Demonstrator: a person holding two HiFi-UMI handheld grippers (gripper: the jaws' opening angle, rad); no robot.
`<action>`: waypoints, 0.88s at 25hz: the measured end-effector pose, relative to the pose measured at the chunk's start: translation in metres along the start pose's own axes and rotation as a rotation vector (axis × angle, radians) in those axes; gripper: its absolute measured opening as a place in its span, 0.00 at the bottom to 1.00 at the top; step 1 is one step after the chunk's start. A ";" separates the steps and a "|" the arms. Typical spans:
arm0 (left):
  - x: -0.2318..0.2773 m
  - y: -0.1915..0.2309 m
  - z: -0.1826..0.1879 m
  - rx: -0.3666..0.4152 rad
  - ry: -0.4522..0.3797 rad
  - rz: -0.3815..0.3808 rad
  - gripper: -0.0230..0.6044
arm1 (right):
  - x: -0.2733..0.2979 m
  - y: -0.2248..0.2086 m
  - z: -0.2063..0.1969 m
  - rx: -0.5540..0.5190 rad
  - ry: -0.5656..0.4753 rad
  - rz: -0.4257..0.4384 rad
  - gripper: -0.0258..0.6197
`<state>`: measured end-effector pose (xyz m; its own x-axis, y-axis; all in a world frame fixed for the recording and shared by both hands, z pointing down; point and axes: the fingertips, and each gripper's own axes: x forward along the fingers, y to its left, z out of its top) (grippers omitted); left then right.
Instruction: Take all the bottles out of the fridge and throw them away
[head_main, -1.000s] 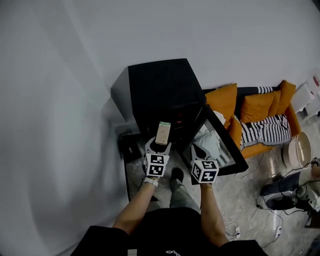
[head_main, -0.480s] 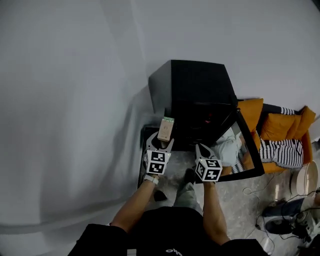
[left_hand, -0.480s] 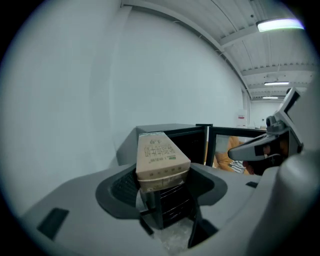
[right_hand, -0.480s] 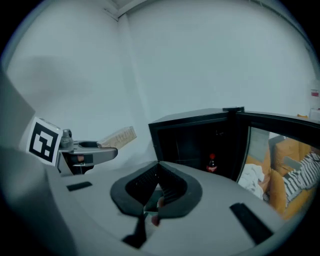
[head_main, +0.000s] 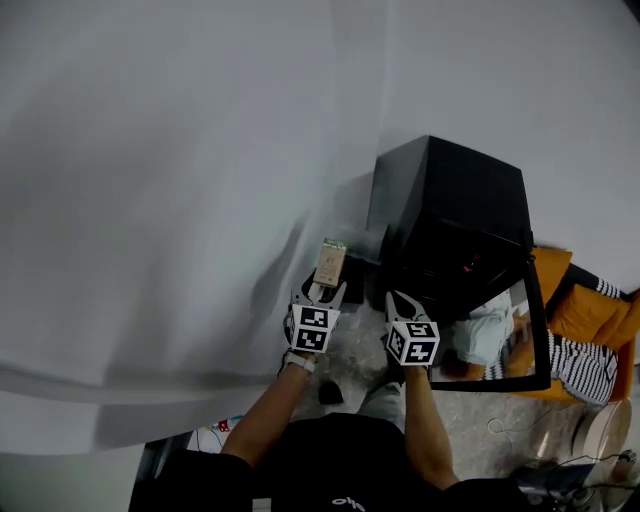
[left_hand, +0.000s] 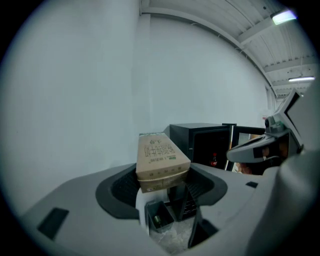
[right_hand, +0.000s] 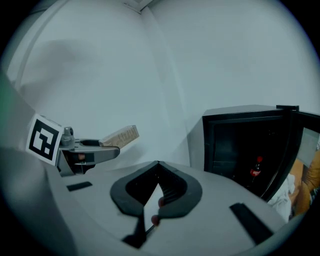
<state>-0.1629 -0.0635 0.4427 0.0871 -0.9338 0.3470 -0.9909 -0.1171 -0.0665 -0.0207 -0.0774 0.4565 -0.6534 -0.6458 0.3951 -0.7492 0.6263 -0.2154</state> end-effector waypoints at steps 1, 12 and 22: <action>-0.003 0.005 -0.001 -0.005 -0.002 0.009 0.48 | 0.003 0.006 0.000 -0.006 0.003 0.011 0.04; -0.007 0.017 -0.008 -0.029 -0.002 0.030 0.48 | 0.019 0.023 -0.002 -0.036 0.031 0.052 0.04; 0.018 0.008 -0.032 -0.043 0.036 0.009 0.48 | 0.040 0.010 -0.016 -0.074 0.083 0.087 0.04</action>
<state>-0.1730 -0.0708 0.4788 0.0750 -0.9218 0.3804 -0.9952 -0.0934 -0.0299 -0.0524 -0.0898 0.4847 -0.7022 -0.5510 0.4509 -0.6779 0.7110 -0.1869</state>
